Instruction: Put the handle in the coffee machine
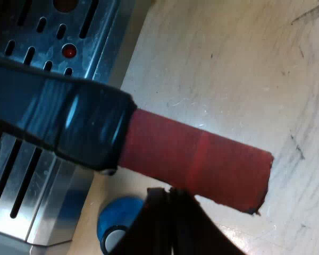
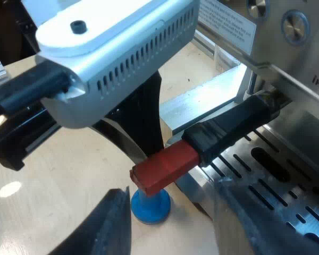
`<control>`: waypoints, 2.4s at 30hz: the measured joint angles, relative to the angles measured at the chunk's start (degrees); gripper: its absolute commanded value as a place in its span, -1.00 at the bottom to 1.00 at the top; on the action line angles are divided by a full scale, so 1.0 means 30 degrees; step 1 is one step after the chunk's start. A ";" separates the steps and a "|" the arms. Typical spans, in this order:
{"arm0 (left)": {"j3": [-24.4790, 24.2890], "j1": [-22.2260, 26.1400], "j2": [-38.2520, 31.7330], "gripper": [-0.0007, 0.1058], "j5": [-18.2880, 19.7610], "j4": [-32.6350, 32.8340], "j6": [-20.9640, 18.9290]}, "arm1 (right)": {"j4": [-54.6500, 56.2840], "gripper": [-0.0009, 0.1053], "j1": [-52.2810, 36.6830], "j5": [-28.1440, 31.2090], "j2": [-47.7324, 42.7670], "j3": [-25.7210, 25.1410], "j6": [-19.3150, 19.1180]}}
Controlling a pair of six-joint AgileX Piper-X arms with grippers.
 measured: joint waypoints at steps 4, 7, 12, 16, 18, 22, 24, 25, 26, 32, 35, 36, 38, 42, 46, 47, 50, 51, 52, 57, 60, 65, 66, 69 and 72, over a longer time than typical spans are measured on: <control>0.0000 -0.0019 0.0000 -0.98 -0.0313 0.0066 0.0000 | 0.0000 -0.23 0.0000 0.0000 0.0000 0.0000 0.0000; 0.0000 0.0344 0.0000 -0.98 -0.0063 0.0206 0.0240 | 0.0000 -0.23 0.0000 0.0000 0.0000 0.0000 0.0000; 0.0000 0.1159 0.0000 -0.98 0.1020 0.0626 0.0448 | 0.0000 -0.23 0.0000 0.0000 0.0000 0.0000 0.0000; -0.0174 0.2695 0.0000 -0.98 0.2656 0.1001 0.0467 | 0.0000 -0.23 0.0000 0.0000 0.0000 0.0000 0.0000; -0.0164 0.3062 0.0000 -0.98 0.2863 0.1434 0.0467 | 0.0000 -0.23 0.0000 0.0000 0.0000 0.0000 0.0000; -0.0164 0.3784 0.0000 -0.98 0.2818 0.2420 0.0998 | 0.0000 -0.23 0.0000 0.0000 0.0000 0.0000 0.0000; -0.0182 0.4244 -0.0086 -0.98 0.2788 0.3024 0.1206 | 0.0000 -0.23 0.0000 0.0000 0.0000 0.0000 0.0000; -0.0182 0.4440 -0.0223 -0.98 0.2554 0.3197 0.1247 | 0.0000 -0.23 0.0000 0.0000 0.0000 0.0000 0.0000; -0.0182 0.4544 -0.0328 -0.98 0.2403 0.3233 0.1271 | 0.0000 -0.23 0.0000 0.0000 0.0000 0.0000 0.0000; -0.0182 0.5827 -0.2071 -0.98 0.2107 0.3233 0.1279 | 0.0000 -0.23 0.0000 0.0000 0.0000 0.0000 0.0062; -0.0182 0.6458 -0.3112 -0.98 0.2073 0.3233 0.1162 | 0.0000 -0.23 0.0000 0.0000 0.0000 0.0000 0.0095; -0.0182 0.6682 -0.3514 -0.98 0.2067 0.3233 0.1163 | 0.0000 -0.23 0.0000 0.0000 0.0000 0.0000 0.0095; -0.0182 0.6925 -0.3963 -0.98 0.2071 0.3233 0.1122 | 0.0000 -0.23 0.0000 0.0000 0.0000 0.0000 0.0095; -0.0182 0.7620 -0.5043 -0.65 0.2071 0.3429 0.0951 | 0.0000 -0.23 0.0000 0.0000 0.0000 0.0000 0.0095; -0.0182 0.7799 -0.5468 0.32 0.2071 0.3653 0.0402 | 0.0324 -0.23 0.0000 0.0000 0.0000 0.0000 0.0209; -0.0182 0.7799 -0.5505 0.40 0.2071 0.3698 0.0296 | 0.0369 -0.23 0.0000 0.0000 0.0000 0.0000 0.0361; -0.0182 0.7799 -0.5647 0.73 0.2071 0.3793 -0.0423 | 0.0682 -0.05 0.0000 0.0851 0.0000 0.0000 0.1166; -0.0182 0.7799 -0.5678 0.78 0.2071 0.3784 -0.0459 | 0.0853 0.13 0.0000 0.1525 0.0000 0.0000 0.1624; -0.0182 0.7799 -0.5670 0.80 0.2071 0.3784 -0.0506 | 0.0969 0.30 0.0000 0.2143 0.0000 0.0000 0.1883; -0.0437 0.7799 -0.5711 0.80 0.2071 0.3942 -0.1310 | 0.1026 0.76 -0.0054 0.3544 -0.0055 0.0000 0.2530; -0.0990 0.7799 -0.5921 0.80 0.2071 0.3943 -0.2095 | 0.1125 0.77 -0.0054 0.3638 -0.0208 0.0000 0.2601; -0.2099 0.7799 -0.6206 0.80 0.2071 0.3761 -0.3275 | 0.1440 0.77 -0.0054 0.4962 -0.0586 -0.0224 0.3427; -0.2362 0.7799 -0.6240 0.80 0.2071 0.3575 -0.3537 | 0.1625 0.77 -0.0054 0.5298 -0.0603 -0.0292 0.3601; -0.3326 0.7799 -0.6235 0.80 0.1827 0.2998 -0.4225 | 0.3775 0.77 -0.0682 0.6363 -0.0590 -0.1632 0.4254; -0.4210 0.7799 -0.6235 0.80 0.0987 0.2891 -0.4353 | 0.5648 0.77 -0.1941 0.6320 -0.0619 -0.2825 0.4666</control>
